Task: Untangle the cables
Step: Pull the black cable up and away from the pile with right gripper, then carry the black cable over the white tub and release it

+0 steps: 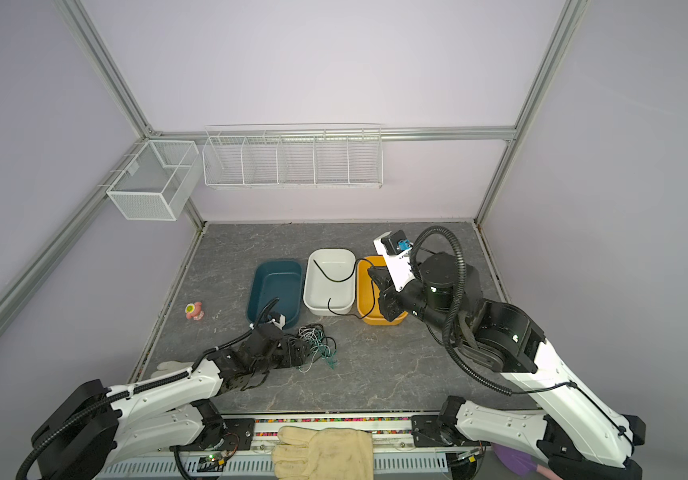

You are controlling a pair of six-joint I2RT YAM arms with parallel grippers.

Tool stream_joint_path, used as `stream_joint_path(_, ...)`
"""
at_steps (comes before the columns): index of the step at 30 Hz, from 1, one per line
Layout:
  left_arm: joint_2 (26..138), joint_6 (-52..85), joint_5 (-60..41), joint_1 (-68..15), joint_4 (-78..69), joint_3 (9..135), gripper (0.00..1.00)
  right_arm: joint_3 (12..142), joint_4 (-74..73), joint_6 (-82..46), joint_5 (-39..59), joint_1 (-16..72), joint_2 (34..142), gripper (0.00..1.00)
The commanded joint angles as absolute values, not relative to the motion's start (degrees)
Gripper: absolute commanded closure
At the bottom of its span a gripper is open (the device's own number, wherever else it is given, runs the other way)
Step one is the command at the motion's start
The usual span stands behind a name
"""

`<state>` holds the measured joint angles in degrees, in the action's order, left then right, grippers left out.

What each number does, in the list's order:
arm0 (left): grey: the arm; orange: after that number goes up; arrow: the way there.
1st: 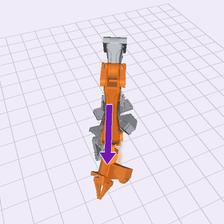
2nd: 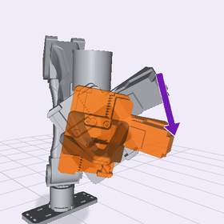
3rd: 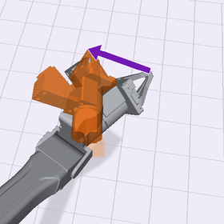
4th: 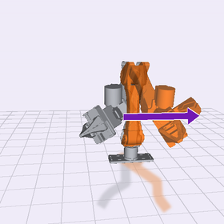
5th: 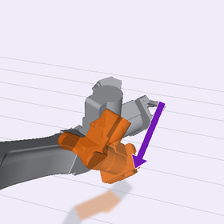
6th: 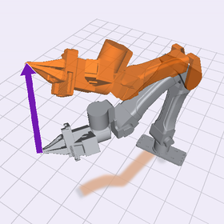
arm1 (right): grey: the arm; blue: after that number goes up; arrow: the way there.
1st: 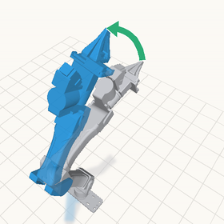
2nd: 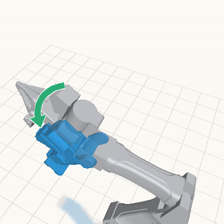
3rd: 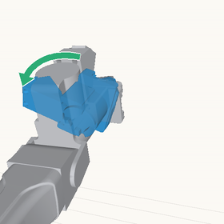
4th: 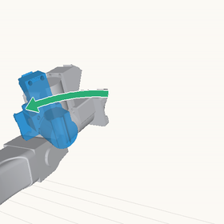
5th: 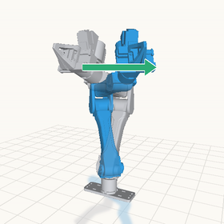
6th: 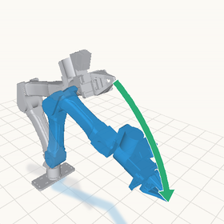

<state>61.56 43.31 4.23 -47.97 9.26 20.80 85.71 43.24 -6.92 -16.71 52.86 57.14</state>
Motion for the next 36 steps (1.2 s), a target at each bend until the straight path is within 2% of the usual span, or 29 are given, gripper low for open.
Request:
stream_joint_path(1,56.8,44.0,4.7,-48.1,17.2,23.2,0.02,84.3,43.0,-10.2,-19.2,48.2,56.6,0.94)
stream_joint_path(10,49.1,40.8,6.3,-48.1,25.8,30.0,0.01,82.9,42.0,-14.6,-15.4,40.3,57.9,0.94)
stream_joint_path(25,55.4,28.3,9.5,-48.1,35.0,49.2,0.01,80.2,40.9,-17.4,-13.3,33.8,57.8,0.94)
stream_joint_path(36,60.6,13.3,20.7,-48.1,41.3,63.5,0.01,77.5,40.0,-18.3,-13.7,30.5,58.7,0.94)
